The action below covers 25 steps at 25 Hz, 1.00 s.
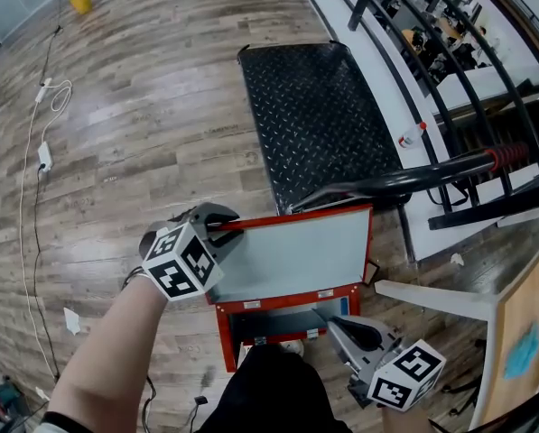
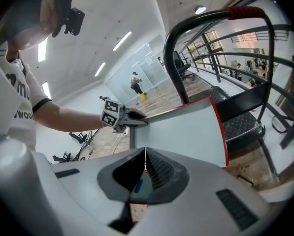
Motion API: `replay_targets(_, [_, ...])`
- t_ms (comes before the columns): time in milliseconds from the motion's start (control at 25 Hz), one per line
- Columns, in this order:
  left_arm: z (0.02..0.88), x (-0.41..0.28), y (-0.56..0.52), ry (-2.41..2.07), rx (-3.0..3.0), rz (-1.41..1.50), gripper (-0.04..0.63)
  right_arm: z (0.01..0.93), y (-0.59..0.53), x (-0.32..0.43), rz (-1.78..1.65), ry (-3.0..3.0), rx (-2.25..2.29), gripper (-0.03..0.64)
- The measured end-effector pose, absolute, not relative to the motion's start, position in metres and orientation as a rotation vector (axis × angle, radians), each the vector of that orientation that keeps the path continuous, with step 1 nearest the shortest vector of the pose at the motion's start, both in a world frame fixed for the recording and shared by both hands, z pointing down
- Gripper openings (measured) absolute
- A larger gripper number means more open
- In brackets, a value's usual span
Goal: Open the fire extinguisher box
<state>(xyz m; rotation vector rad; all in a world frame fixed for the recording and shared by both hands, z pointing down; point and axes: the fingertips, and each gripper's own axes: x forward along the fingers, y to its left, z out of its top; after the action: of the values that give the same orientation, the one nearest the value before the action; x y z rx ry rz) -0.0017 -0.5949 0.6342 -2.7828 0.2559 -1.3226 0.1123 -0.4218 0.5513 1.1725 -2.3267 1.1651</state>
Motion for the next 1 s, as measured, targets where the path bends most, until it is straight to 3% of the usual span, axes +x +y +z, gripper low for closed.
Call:
replay_targets(800, [0.620,-0.003,-0.589,0.363,-2.666,-1.198,0.086,0.544,-0.423,0.114,1.155,-2.333,1.160,0.011])
replay_targets(1000, [0.612,0.001,-0.583,0.357,-2.694,-1.164,0.115,0.541,-0.421,0.128,1.135,-2.322,1.176,0.011])
